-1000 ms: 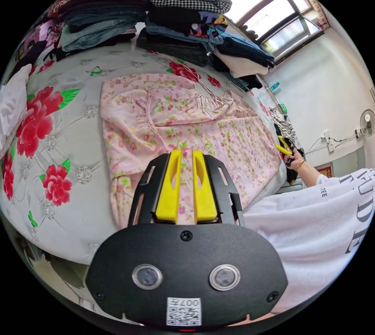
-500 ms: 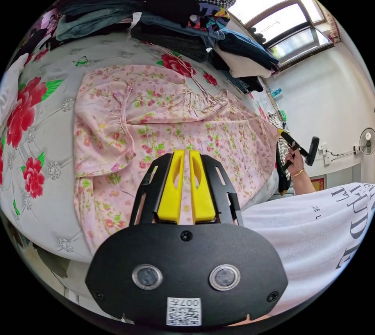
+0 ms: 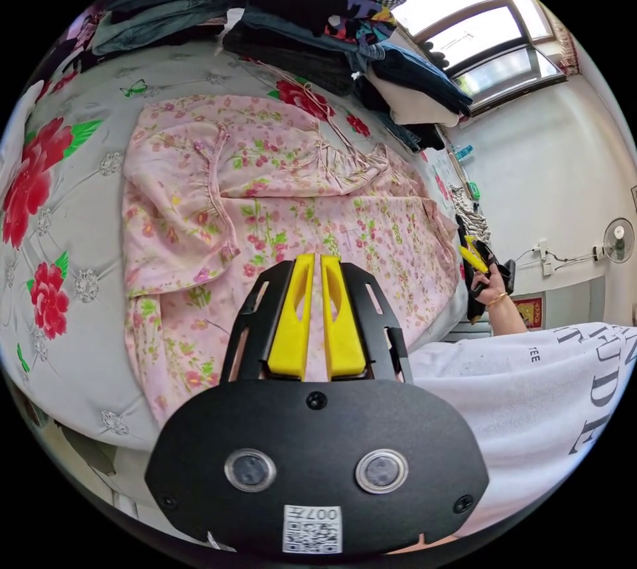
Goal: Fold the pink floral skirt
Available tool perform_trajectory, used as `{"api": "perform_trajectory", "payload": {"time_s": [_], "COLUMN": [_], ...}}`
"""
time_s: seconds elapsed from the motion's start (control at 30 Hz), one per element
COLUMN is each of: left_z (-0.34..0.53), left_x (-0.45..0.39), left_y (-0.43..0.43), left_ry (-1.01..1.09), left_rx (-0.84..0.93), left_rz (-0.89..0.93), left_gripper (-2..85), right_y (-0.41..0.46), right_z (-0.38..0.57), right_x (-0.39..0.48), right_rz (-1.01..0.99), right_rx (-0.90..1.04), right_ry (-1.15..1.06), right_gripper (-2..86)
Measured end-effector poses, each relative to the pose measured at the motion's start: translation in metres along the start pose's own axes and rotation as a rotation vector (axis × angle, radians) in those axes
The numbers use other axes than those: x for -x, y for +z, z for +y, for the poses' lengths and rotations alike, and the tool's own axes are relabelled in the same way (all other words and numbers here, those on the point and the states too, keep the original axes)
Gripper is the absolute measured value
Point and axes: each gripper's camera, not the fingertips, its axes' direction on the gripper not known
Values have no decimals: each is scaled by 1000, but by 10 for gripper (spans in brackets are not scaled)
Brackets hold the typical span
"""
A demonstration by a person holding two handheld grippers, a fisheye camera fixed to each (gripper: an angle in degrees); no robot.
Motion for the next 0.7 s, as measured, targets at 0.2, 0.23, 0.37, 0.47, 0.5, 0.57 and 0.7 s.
{"api": "perform_trajectory", "payload": {"time_s": [0.2, 0.23, 0.37, 0.47, 0.5, 0.57, 0.7], "left_z": [-1, -2, -22, -53, -60, -91, -131], "left_x": [1, 0, -19, -52, -61, -102, -179], "left_y": [-3, -1, 7, 30, 37, 74, 141], "left_ry": [3, 4, 69, 190, 220, 343, 539], "left_rx": [3, 8, 24, 78, 94, 172, 301], "left_rz": [-6, -7, 18, 53, 66, 125, 207], "left_gripper": [-7, -6, -2, 9, 13, 29, 46], "right_y": [25, 33, -36, -64, -65, -65, -67], "right_z": [-49, -56, -49, -25, -21, -10, -5], "right_x": [-59, -61, -82, -117, -126, -160, -178], "right_rz": [-182, -218, -307, -285, -285, -370, -460], "right_rx": [152, 219, -77, -136, -127, -104, -157], "right_ry": [146, 135, 113, 165, 198, 303, 350], "right_gripper": [47, 28, 5, 3, 4, 8, 9]}}
